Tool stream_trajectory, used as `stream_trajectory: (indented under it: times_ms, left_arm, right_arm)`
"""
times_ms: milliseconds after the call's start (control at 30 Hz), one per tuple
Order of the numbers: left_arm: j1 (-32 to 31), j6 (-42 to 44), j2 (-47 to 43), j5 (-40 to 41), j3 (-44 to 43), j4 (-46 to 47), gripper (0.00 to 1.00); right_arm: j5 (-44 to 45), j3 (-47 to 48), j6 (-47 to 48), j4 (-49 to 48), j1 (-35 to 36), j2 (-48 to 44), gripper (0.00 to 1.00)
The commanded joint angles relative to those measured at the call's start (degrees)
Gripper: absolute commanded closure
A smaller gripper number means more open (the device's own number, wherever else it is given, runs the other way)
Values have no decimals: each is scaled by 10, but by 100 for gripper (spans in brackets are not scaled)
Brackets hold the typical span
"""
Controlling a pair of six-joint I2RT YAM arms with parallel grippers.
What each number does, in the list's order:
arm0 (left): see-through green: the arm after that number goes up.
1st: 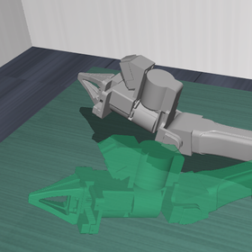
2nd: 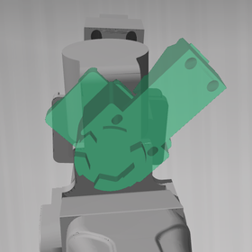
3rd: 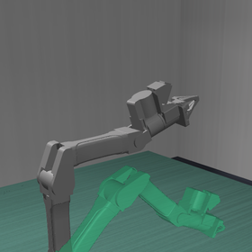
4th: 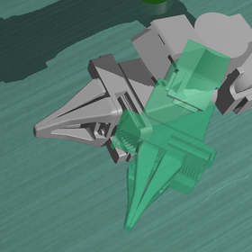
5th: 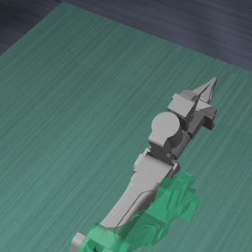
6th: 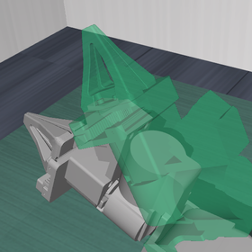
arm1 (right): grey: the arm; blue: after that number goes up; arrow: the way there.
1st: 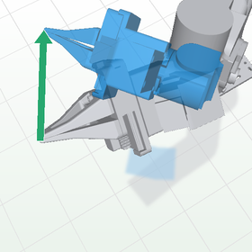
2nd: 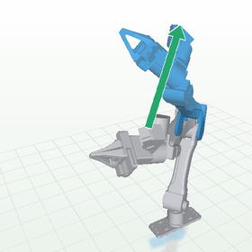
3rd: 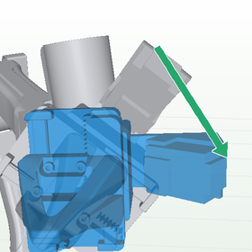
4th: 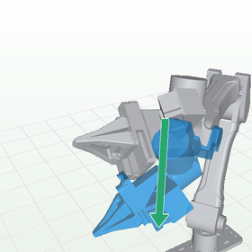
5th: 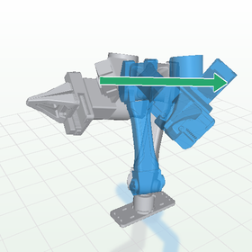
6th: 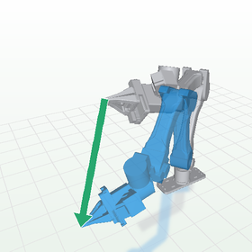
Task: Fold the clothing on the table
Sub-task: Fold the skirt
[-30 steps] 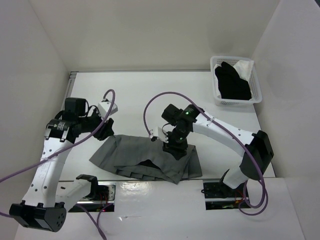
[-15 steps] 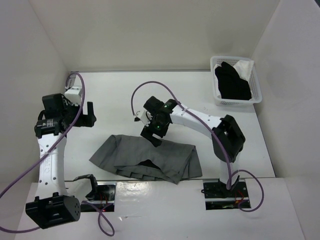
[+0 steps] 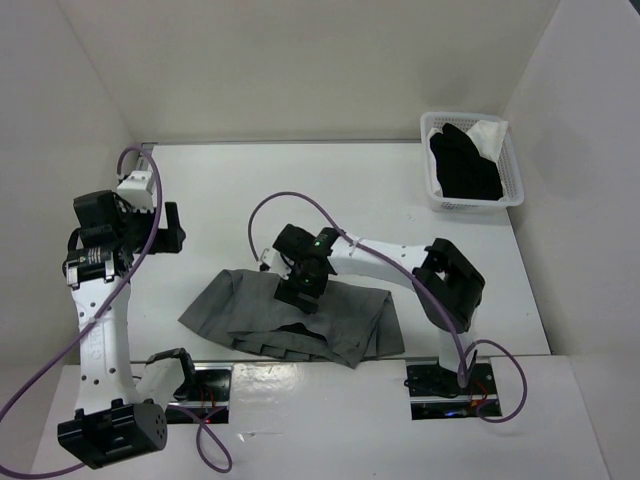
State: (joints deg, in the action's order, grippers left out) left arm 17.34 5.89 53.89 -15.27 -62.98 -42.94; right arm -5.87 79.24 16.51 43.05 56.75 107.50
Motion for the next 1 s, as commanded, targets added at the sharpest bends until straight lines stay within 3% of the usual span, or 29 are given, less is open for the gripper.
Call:
stream_trajectory:
  times_ms: [0, 333, 700, 967]
  left_arm:
    - [4, -7, -1, -3, 2, 22, 1]
    - [4, -2, -6, -3, 18, 27, 1]
    - [4, 3, -12, -14, 8, 22, 1]
    - [4, 3, -6, -30, 8, 16, 1]
  right_arm:
    - [18, -10, -3, -24, 16, -38, 11]
    - [61, -60, 7, -40, 104, -26, 11]
    - [143, 29, 37, 24, 104, -106, 8]
    - [-17, 47, 51, 81, 51, -153, 8]
